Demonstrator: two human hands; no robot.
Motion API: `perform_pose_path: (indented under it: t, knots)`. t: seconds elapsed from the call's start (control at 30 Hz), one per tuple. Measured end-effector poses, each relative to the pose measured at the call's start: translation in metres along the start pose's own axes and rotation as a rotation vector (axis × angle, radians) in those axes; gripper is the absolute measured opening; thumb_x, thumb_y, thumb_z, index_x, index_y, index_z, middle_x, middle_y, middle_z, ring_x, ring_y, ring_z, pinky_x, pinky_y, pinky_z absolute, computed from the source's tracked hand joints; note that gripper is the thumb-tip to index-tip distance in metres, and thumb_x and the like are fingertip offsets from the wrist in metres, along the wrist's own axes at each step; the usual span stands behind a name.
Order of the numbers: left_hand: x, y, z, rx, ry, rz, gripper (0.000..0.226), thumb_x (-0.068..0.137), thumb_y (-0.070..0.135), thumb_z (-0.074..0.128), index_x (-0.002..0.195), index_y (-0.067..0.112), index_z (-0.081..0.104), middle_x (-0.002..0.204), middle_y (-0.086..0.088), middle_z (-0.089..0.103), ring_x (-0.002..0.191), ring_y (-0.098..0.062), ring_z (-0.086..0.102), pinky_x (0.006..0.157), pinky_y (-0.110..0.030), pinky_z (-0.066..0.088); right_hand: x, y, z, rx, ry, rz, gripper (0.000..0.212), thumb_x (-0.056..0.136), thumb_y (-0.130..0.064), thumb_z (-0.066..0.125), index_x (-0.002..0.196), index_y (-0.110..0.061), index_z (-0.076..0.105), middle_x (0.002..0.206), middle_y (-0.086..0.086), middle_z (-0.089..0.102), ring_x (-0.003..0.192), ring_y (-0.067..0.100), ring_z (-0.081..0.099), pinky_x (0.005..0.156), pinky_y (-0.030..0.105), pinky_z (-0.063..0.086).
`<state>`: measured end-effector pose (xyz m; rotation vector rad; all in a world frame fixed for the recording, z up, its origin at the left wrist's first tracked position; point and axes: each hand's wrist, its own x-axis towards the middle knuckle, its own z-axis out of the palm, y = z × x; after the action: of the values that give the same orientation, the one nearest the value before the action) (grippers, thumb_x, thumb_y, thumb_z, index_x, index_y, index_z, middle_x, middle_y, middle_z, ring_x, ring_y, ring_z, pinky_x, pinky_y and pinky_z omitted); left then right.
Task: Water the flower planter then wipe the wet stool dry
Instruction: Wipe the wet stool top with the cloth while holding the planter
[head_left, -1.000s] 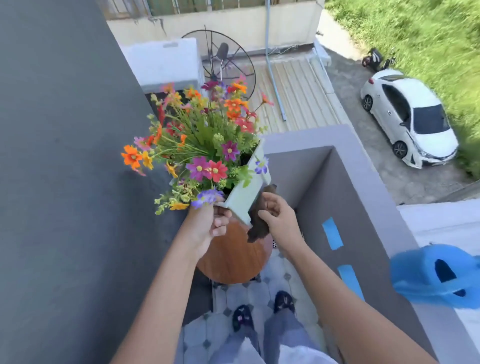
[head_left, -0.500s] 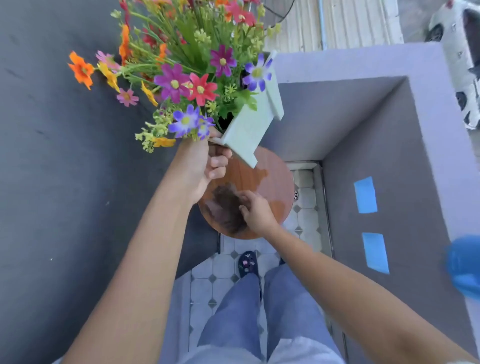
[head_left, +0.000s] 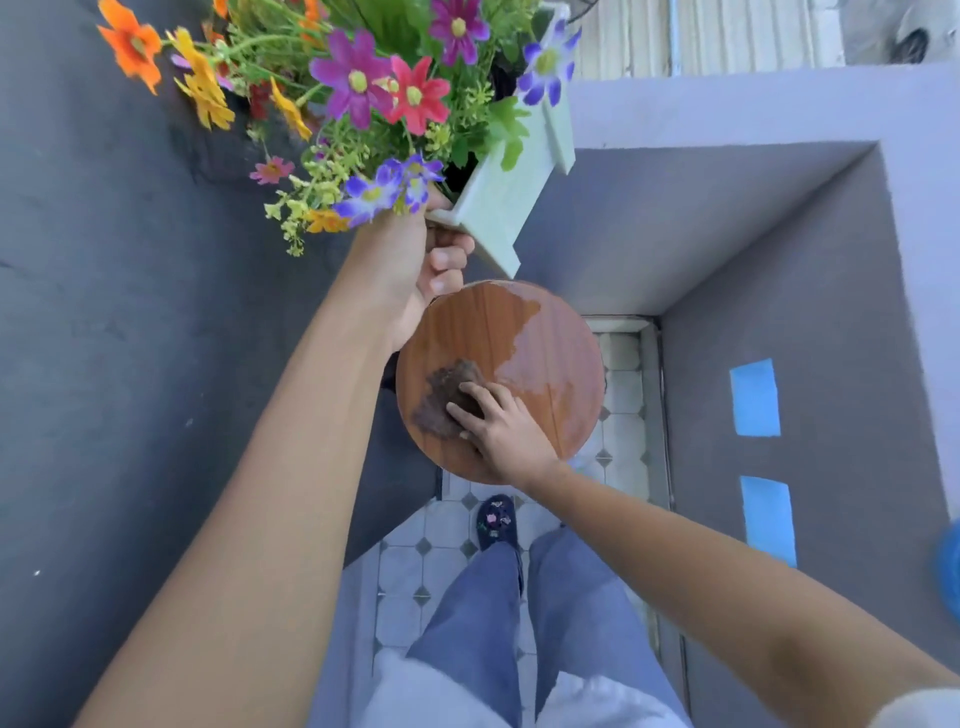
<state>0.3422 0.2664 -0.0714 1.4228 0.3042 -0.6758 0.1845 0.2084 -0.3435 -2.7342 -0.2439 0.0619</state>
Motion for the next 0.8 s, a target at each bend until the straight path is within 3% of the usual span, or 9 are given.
perform_pose_path:
  t: [0.13, 0.3, 0.4, 0.57, 0.67, 0.8]
  knots:
    - [0.006, 0.008, 0.009, -0.052, -0.008, 0.0, 0.026, 0.096, 0.007, 0.033, 0.072, 0.01, 0.044, 0.059, -0.008, 0.048, 0.04, -0.01, 0.032, 0.038, -0.02, 0.023, 0.014, 0.048, -0.024, -0.021, 0.026, -0.01, 0.044, 0.092, -0.014, 0.065, 0.135, -0.022, 0.061, 0.144, 0.01, 0.048, 0.122, 0.033, 0.045, 0.092, 0.045, 0.049]
    - [0.01, 0.015, 0.011, -0.055, -0.009, -0.001, 0.026, 0.095, 0.007, 0.033, 0.073, 0.009, 0.046, 0.06, -0.008, 0.047, 0.041, -0.01, 0.032, 0.037, -0.02, 0.024, 0.021, 0.118, -0.057, 0.059, 0.145, 0.304, 0.045, 0.084, 0.001, 0.066, 0.127, -0.013, 0.067, 0.135, 0.017, 0.052, 0.117, 0.039, 0.045, 0.097, 0.046, 0.047]
    - [0.012, 0.017, 0.01, -0.052, -0.005, 0.009, 0.026, 0.095, 0.006, 0.033, 0.072, 0.01, 0.045, 0.06, -0.008, 0.047, 0.042, -0.011, 0.032, 0.038, -0.02, 0.023, 0.024, 0.125, -0.065, 0.074, 0.16, 0.355, 0.041, 0.082, 0.005, 0.067, 0.121, -0.008, 0.07, 0.127, 0.02, 0.055, 0.11, 0.042, 0.047, 0.094, 0.048, 0.049]
    - [0.019, 0.02, 0.005, -0.027, 0.001, 0.012, 0.026, 0.096, 0.006, 0.032, 0.073, 0.009, 0.045, 0.063, -0.01, 0.049, 0.041, -0.011, 0.033, 0.037, -0.02, 0.025, 0.01, 0.077, -0.046, 0.12, 0.099, 0.243, 0.044, 0.084, -0.004, 0.068, 0.127, -0.011, 0.066, 0.127, 0.016, 0.053, 0.114, 0.036, 0.045, 0.091, 0.051, 0.05]
    - [0.022, 0.021, 0.002, -0.01, 0.007, 0.015, 0.028, 0.095, 0.005, 0.033, 0.07, 0.009, 0.045, 0.063, -0.01, 0.048, 0.042, -0.011, 0.032, 0.038, -0.02, 0.024, -0.006, 0.033, -0.02, 0.164, 0.048, 0.072, 0.049, 0.083, -0.002, 0.068, 0.131, -0.013, 0.064, 0.128, 0.014, 0.053, 0.112, 0.031, 0.044, 0.093, 0.048, 0.051]
    - [0.027, 0.023, 0.003, 0.012, 0.012, 0.022, 0.028, 0.095, 0.005, 0.033, 0.07, 0.009, 0.045, 0.065, -0.01, 0.047, 0.043, -0.011, 0.032, 0.039, -0.02, 0.024, 0.002, -0.014, 0.017, 0.209, -0.002, -0.153, 0.038, 0.089, -0.012, 0.068, 0.127, -0.014, 0.067, 0.127, 0.012, 0.053, 0.109, 0.032, 0.048, 0.093, 0.044, 0.049]
